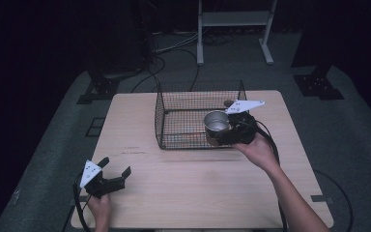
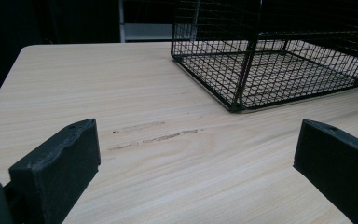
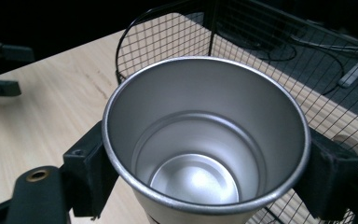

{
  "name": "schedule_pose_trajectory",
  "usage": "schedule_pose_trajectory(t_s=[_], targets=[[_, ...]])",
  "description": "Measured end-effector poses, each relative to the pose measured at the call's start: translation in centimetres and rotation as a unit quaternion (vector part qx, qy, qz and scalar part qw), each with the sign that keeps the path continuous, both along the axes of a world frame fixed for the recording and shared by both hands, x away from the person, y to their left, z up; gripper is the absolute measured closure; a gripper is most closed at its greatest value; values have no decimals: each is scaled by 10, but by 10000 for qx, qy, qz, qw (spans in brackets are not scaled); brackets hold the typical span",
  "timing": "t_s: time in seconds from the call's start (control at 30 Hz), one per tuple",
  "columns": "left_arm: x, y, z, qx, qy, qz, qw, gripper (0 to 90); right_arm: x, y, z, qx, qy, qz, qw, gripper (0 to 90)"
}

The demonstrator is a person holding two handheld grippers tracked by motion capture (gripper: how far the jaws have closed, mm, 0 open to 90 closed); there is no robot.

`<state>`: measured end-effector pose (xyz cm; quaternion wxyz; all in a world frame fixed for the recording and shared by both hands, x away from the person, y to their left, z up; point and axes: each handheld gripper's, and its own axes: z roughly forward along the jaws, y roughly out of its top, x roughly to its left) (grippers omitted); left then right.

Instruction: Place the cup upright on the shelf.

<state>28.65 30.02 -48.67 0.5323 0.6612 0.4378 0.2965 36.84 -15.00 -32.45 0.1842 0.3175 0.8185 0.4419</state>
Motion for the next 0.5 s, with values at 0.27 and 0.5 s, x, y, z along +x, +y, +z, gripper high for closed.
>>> schedule_pose_trajectory(t_s=[0.27,0.5], targets=[[0,0,0,1,-9,-5,10000,0,13,7,7,-27,-71,-179,9998,180],[0,0,0,-6,-9,-6,10000,0,26,12,12,-74,-92,-336,9994,180]])
